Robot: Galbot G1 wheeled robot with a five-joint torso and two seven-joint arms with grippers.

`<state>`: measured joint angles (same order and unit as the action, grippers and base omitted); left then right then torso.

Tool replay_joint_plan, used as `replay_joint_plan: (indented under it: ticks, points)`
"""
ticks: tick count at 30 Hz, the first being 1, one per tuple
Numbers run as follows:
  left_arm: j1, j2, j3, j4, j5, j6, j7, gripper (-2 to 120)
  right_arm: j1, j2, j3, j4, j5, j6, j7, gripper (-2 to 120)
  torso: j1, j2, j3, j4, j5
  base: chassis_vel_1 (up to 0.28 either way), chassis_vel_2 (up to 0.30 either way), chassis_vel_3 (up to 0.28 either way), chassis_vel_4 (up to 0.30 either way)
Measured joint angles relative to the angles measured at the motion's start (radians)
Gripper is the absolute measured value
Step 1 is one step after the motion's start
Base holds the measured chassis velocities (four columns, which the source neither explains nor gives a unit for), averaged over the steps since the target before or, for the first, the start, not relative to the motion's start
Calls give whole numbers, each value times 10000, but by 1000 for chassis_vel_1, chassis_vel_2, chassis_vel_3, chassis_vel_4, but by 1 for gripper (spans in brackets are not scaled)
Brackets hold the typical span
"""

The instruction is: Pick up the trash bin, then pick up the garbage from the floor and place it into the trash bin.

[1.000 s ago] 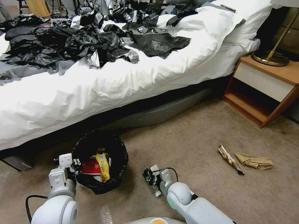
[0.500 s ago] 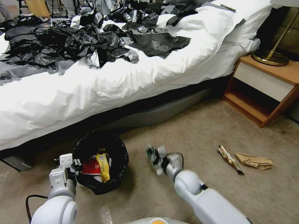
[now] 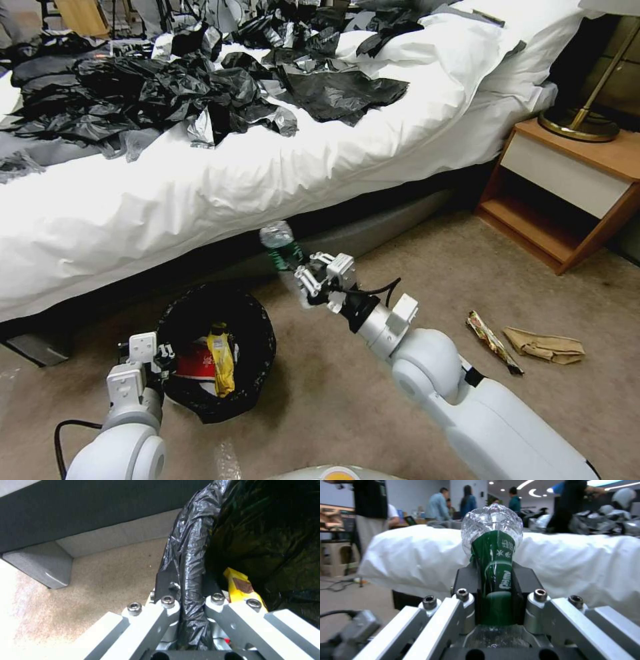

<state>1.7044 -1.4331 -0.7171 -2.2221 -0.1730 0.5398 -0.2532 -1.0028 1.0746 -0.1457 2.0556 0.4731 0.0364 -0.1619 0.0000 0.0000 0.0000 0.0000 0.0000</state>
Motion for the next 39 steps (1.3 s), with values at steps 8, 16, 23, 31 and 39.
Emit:
replay_joint_plan:
  ticks: [8,16,23,31,39]
  points:
    - [-44,-36,69,24,69,-1,6,1,7,-226,-622,218,-35,-10,-144,14,0,0,0,0,0,0,0,0,0]
    - [-127,-133,224,90,225,-1,8,1,166,-128,-1805,-917,-382,-49,-53,14,0,0,0,1,0,0,0,0,0]
    - [-166,-247,333,92,306,-4,10,1,134,405,-2088,-1666,-445,-533,164,26,0,0,0,0,-1,0,0,0,0]
    - [-127,-348,511,90,452,-39,16,1,231,836,-2361,-2108,-570,-654,249,59,0,0,0,0,-1,0,0,0,0]
    - [-151,-374,552,64,492,-56,21,1,278,818,-2374,-2113,-589,-729,288,88,0,0,0,0,-1,0,0,0,0]
